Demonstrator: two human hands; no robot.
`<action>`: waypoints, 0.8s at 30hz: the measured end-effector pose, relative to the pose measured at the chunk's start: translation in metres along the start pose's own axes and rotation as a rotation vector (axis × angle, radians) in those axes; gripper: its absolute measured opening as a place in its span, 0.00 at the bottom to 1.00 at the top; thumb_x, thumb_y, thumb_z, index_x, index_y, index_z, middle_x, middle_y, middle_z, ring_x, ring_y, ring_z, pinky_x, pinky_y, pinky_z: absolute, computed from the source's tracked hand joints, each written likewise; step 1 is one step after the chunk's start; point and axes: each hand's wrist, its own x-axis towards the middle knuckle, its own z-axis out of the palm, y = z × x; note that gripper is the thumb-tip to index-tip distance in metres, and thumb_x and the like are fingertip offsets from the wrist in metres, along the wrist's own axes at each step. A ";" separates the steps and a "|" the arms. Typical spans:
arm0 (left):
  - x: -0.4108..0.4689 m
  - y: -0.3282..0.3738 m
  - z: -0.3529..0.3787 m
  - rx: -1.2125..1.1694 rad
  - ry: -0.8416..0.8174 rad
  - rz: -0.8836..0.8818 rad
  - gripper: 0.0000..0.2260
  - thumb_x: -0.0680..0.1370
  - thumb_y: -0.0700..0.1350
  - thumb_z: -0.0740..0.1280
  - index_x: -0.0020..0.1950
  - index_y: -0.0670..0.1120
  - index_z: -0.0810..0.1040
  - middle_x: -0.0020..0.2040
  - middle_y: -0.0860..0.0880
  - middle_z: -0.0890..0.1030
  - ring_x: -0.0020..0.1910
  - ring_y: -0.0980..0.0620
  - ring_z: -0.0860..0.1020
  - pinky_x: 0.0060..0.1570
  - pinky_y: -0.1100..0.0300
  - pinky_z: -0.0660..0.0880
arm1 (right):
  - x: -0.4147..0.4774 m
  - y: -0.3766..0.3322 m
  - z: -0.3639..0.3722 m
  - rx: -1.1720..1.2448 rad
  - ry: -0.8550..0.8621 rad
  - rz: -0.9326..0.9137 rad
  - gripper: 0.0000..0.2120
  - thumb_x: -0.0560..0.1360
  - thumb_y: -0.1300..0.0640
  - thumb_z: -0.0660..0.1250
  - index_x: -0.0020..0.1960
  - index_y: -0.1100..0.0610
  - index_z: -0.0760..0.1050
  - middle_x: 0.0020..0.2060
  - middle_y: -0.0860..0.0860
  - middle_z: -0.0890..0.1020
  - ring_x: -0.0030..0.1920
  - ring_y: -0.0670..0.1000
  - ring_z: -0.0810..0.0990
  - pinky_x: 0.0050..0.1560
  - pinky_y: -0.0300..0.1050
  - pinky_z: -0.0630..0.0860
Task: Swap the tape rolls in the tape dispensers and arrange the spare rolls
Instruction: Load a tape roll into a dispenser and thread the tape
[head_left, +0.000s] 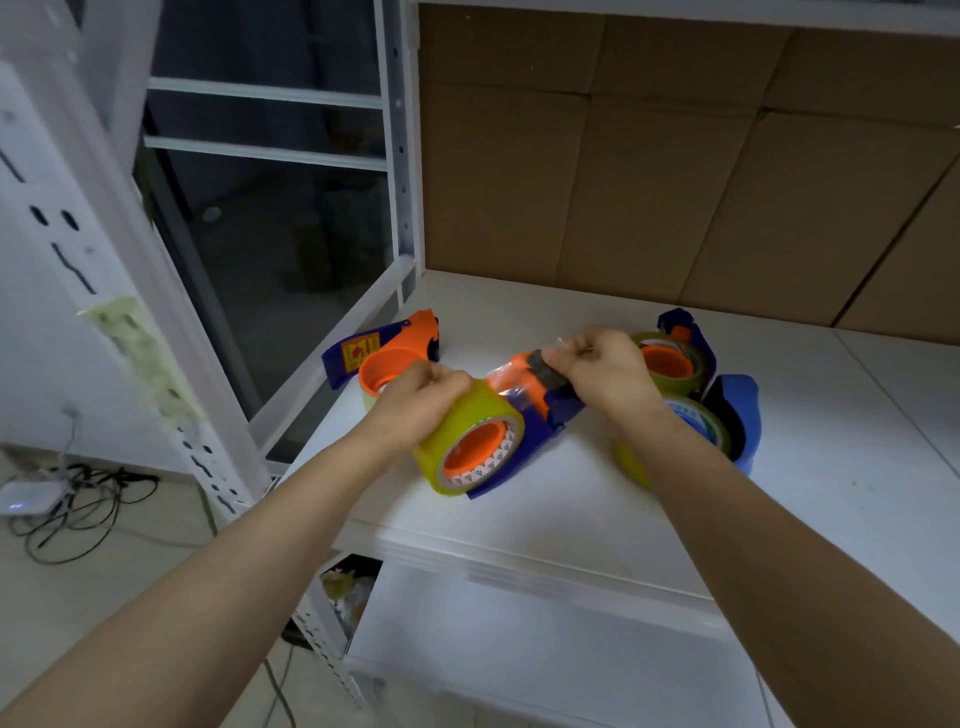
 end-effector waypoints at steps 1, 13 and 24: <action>0.003 0.004 0.002 0.075 0.004 0.019 0.16 0.75 0.54 0.65 0.61 0.54 0.69 0.48 0.55 0.73 0.44 0.58 0.73 0.39 0.63 0.71 | -0.001 -0.004 -0.001 -0.015 -0.006 -0.018 0.08 0.75 0.53 0.67 0.46 0.57 0.73 0.42 0.53 0.78 0.46 0.53 0.77 0.45 0.47 0.74; -0.009 0.017 0.036 0.660 0.254 0.453 0.36 0.64 0.69 0.69 0.65 0.50 0.69 0.58 0.50 0.77 0.55 0.50 0.76 0.46 0.55 0.76 | -0.012 -0.010 -0.006 -0.085 0.043 -0.179 0.08 0.75 0.52 0.66 0.46 0.56 0.72 0.40 0.49 0.77 0.44 0.51 0.76 0.42 0.43 0.71; -0.011 0.013 0.036 0.553 0.278 0.489 0.22 0.76 0.62 0.59 0.65 0.51 0.70 0.59 0.51 0.77 0.54 0.52 0.76 0.46 0.56 0.77 | -0.017 -0.001 -0.004 -0.043 0.103 -0.229 0.08 0.75 0.51 0.67 0.46 0.56 0.75 0.39 0.50 0.79 0.41 0.50 0.79 0.41 0.46 0.77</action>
